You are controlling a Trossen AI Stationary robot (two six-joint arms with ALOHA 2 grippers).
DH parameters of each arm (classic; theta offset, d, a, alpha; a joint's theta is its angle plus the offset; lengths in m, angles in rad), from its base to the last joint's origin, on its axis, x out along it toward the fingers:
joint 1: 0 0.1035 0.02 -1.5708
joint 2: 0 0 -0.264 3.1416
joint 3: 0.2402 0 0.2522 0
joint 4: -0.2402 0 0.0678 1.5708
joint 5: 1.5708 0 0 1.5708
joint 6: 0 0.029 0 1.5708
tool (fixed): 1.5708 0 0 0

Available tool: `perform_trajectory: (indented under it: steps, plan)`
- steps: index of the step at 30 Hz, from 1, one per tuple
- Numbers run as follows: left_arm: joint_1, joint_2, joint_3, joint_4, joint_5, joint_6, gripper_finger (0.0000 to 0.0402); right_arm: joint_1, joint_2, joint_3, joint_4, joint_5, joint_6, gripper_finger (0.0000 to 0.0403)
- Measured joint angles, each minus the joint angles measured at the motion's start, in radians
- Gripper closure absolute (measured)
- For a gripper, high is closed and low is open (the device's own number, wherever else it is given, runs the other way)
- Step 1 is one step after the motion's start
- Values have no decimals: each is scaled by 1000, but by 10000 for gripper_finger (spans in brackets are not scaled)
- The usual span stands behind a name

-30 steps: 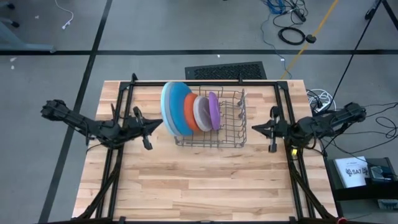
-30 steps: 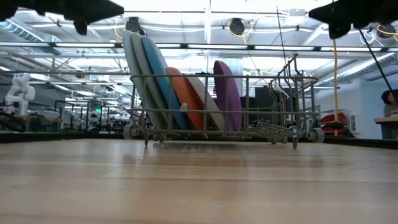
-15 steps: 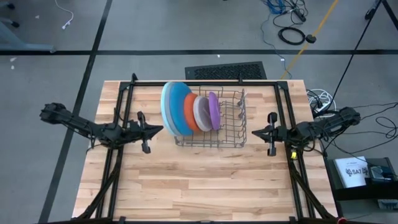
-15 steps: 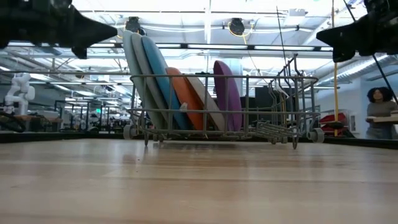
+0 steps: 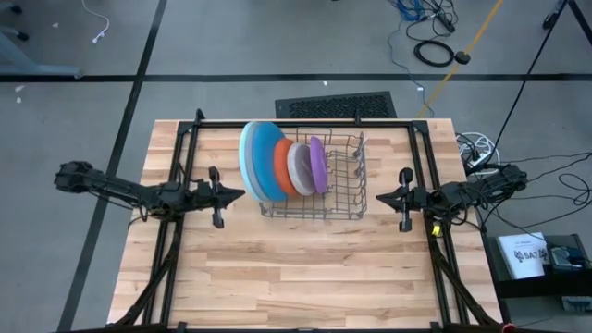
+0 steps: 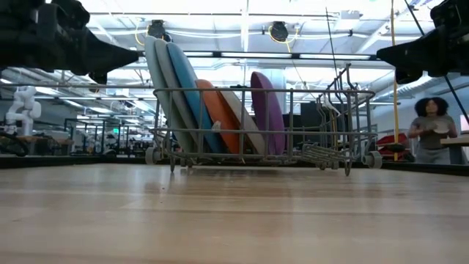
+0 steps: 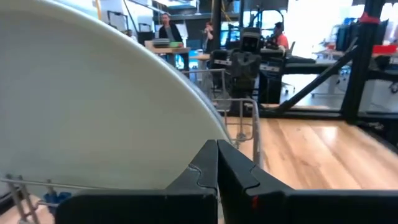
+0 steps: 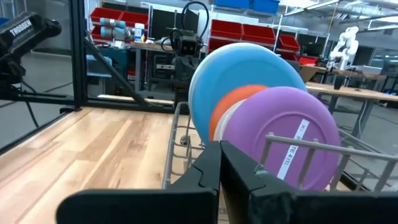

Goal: Sort dishes
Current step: Return to Home Position

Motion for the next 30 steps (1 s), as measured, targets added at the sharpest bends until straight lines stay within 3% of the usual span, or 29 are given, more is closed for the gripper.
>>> perform_trajectory:
  steps: [5, 15, 20, 30]
  plan:
    - [8, -71, 0, -65, -2, 17, 402, 0, -2, 0, -1, -6, 12, 403]
    - [9, -336, -1, -370, -16, -13, 402, 1, -1, 0, -3, -11, -10, 403]
    - [10, -462, -1, -534, -54, -35, 402, 1, 1, 1, -8, -65, 19, 403]
    - [10, -519, -1, -544, -51, -32, 402, 1, 32, 1, -14, -131, 62, 401]
